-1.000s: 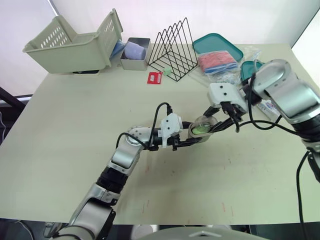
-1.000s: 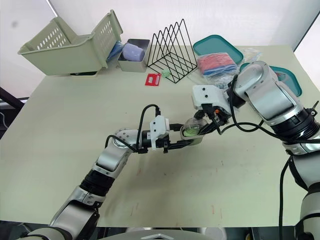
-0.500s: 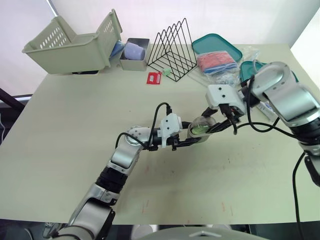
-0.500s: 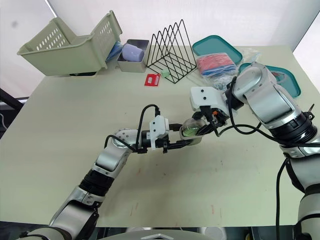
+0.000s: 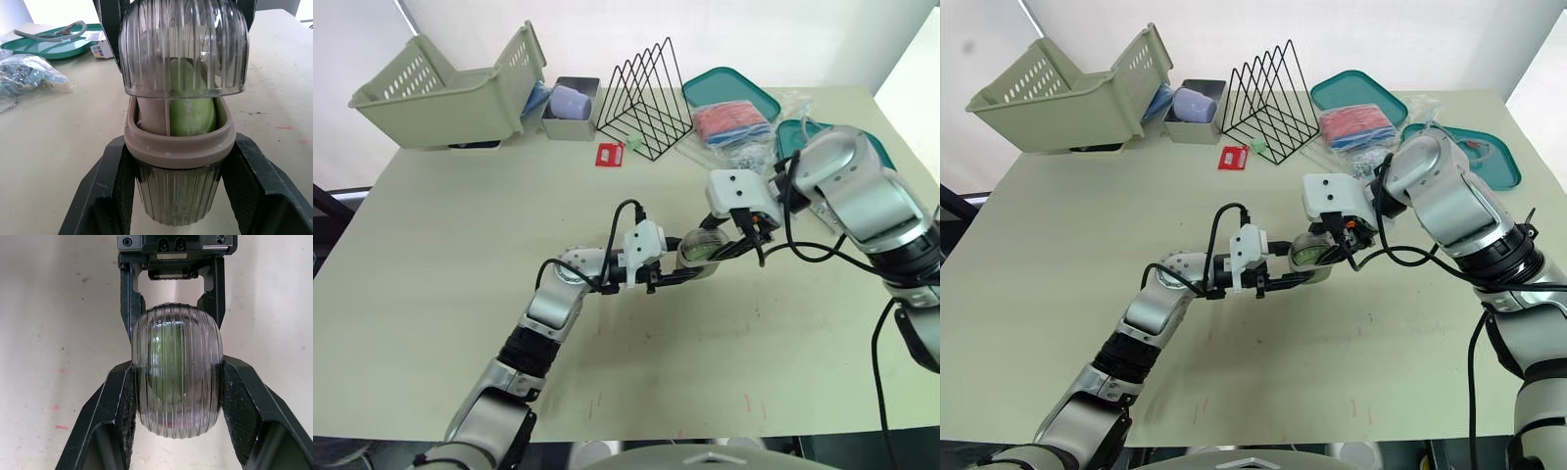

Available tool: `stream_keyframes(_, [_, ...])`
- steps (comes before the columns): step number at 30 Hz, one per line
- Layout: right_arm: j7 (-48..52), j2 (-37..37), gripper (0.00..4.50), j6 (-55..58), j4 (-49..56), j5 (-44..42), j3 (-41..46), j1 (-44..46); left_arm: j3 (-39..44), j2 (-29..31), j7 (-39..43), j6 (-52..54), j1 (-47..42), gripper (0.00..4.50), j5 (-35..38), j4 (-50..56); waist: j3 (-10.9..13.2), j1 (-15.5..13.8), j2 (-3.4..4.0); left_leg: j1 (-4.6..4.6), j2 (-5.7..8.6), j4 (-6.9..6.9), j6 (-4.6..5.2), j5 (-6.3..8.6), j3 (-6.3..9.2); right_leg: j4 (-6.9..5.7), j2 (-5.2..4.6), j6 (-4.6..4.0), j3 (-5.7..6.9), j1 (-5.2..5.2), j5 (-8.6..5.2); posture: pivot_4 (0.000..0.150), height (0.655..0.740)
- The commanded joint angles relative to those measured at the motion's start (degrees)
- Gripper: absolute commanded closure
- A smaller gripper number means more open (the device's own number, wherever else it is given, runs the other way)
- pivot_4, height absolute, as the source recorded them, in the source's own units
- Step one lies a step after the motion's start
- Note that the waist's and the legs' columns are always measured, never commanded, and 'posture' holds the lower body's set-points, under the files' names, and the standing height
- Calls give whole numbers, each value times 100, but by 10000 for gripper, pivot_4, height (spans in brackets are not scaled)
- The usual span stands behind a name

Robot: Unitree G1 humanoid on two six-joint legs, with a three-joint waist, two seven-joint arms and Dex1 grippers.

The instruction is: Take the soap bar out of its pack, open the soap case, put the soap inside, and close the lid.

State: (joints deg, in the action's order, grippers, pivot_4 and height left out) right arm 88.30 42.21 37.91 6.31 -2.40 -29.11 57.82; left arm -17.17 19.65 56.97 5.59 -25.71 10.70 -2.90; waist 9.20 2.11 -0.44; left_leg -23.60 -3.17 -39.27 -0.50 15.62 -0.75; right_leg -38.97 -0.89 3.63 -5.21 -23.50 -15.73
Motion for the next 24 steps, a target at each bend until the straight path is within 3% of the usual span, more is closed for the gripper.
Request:
stream_keyframes(1, [-53, -208, 26600, 28, -32, 141, -464, -202, 105, -61, -103, -86, -122, 25036, 12, 111, -3, 12, -2, 0, 0, 0, 0, 0, 0, 0, 0, 0, 0, 0, 0, 1500, 7400])
stream_keyframes(13, [-124, -497, 26600, 182, 35, 611, -755, -332, 137, -108, -125, -81, -132, 25036, 13, 107, -55, 35, -31, 15, -2, 4, 0, 0, 1, -1, 3, -1, 0, 10, 0, 1500, 7400])
stream_keyframes(18, [-136, -564, 26600, 318, 100, 859, -945, -426, 145, -116, -128, -75, -118, 25036, 0, 118, -58, 40, -35, 86, -2, 26, 0, 1, -4, 11, 4, -7, -3, 72, -6, 1500, 7400])
stream_keyframes(24, [-80, -706, 26600, 400, -114, 1042, -1033, -372, 135, -124, -150, -61, -116, 25036, -8, 163, -76, 48, -54, 95, -5, 26, 0, 1, -2, 10, 8, -8, -3, 79, -7, 1500, 7400])
